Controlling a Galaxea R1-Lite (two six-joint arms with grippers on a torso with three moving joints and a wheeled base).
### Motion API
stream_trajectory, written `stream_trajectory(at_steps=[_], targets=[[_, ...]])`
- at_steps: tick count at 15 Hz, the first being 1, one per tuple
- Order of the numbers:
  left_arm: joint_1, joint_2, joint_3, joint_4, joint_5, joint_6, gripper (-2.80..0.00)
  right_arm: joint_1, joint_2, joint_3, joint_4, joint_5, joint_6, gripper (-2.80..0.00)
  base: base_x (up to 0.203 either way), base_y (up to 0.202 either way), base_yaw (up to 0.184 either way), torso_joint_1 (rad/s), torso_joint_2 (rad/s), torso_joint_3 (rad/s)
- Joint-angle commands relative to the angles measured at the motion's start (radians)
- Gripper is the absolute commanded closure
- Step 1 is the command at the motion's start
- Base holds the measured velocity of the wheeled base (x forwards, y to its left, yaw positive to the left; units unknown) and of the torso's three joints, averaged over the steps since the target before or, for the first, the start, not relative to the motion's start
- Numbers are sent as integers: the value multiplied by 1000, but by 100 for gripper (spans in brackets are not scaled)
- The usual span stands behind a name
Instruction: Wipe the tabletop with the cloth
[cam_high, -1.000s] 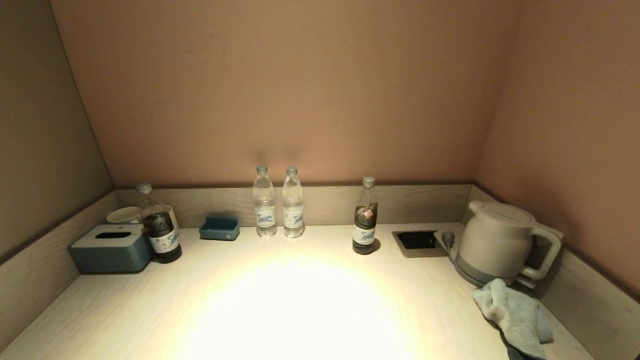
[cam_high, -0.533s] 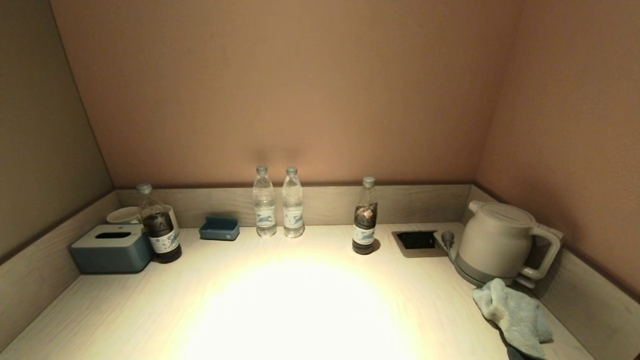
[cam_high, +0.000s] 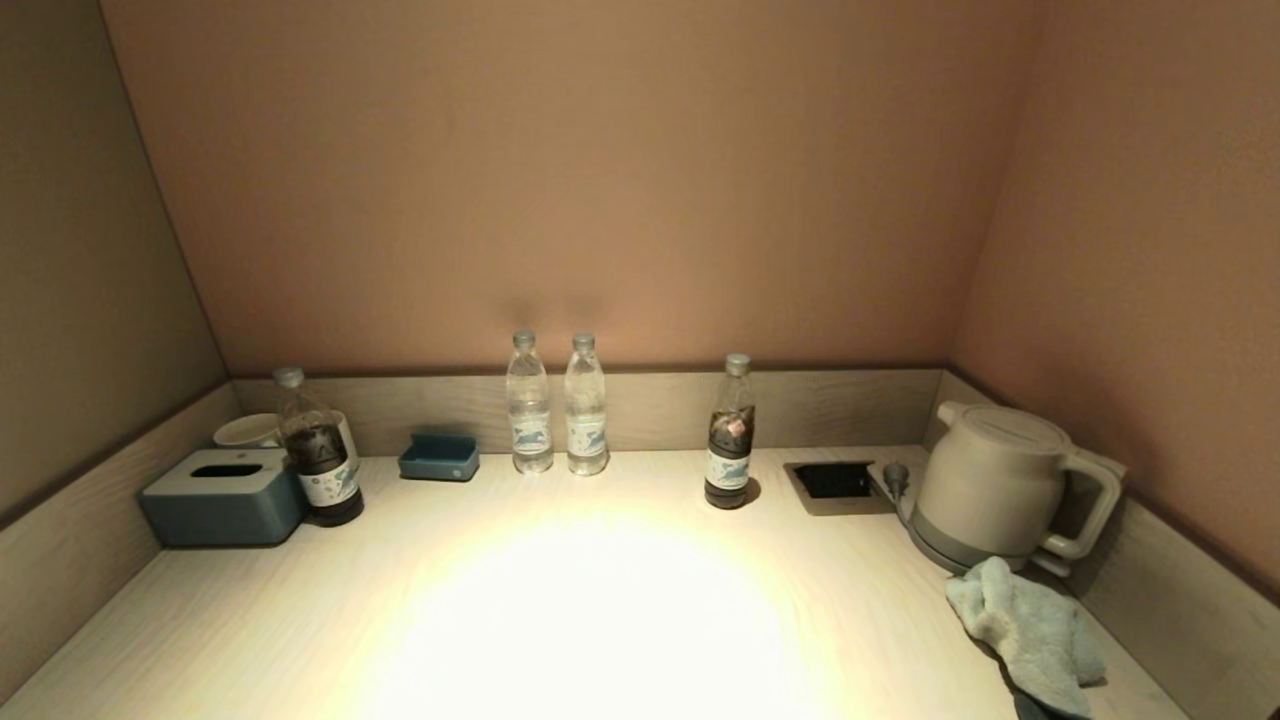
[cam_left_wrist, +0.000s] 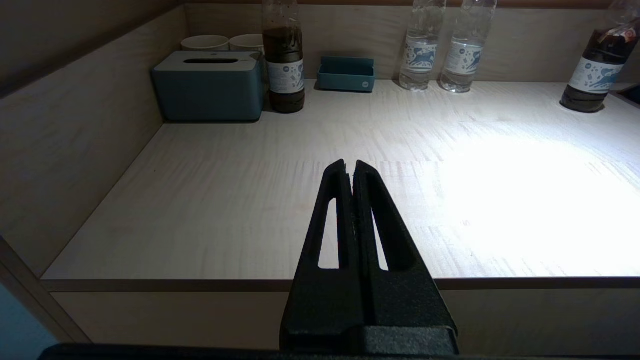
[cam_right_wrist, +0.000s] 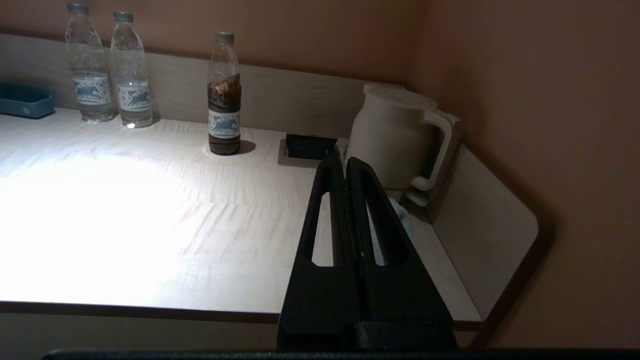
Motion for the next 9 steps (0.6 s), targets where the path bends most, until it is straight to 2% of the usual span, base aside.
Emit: stream_trajectory(at_steps=[1, 9], targets=[[0, 0, 0, 0, 0, -1, 0, 0, -2, 57, -202, 0, -9, 0, 0, 0, 0, 0, 0, 0], [0, 0, 0, 0, 0, -1, 0, 0, -2, 125, -203, 0, -2, 0, 0, 0, 0, 0, 0, 0]])
